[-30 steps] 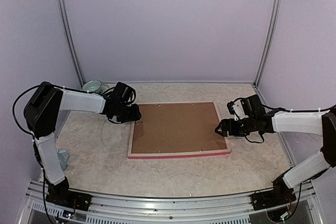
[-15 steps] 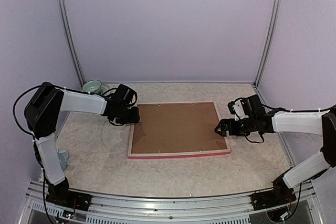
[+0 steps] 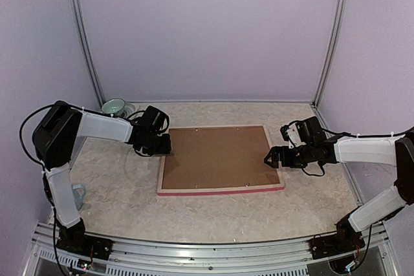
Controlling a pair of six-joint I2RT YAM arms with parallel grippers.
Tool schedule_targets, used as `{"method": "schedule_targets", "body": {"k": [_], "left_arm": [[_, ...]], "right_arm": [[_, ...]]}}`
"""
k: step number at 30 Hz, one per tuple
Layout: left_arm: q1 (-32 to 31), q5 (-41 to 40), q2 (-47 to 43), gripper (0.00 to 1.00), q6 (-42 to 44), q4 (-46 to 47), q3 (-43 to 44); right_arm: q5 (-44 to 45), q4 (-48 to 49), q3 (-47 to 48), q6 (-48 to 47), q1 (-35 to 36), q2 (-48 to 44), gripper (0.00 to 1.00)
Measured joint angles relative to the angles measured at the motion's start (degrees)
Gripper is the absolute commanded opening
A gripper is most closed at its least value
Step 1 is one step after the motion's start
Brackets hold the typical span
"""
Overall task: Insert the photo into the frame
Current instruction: Press the fastener onto the backboard.
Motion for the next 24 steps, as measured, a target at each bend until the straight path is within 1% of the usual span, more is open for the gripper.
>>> {"method": "schedule_targets", "body": {"k": [3, 13, 15, 24], "left_arm": [[0.00, -0.17, 0.13, 0.39, 0.20, 0.02, -0.02], [0.26, -0.17, 0.85, 0.38, 0.28, 0.17, -0.13], [0.26, -0.17, 0.87, 0.36, 0.28, 0.22, -0.15], [0.81, -0.20, 1.16, 0.34, 0.22, 0.83, -0.15]], "right_arm": [[0.00, 0.00, 0.00, 0.11, 0.00, 0.02, 0.99], [0.00, 0.04, 0.00, 0.20, 0.00, 0.04, 0.99], [0.00, 0.07, 0.00, 0.22, 0.00, 0.04, 0.99], [0.00, 0.24, 0.00, 0.35, 0.00, 0.37, 0.99]]}}
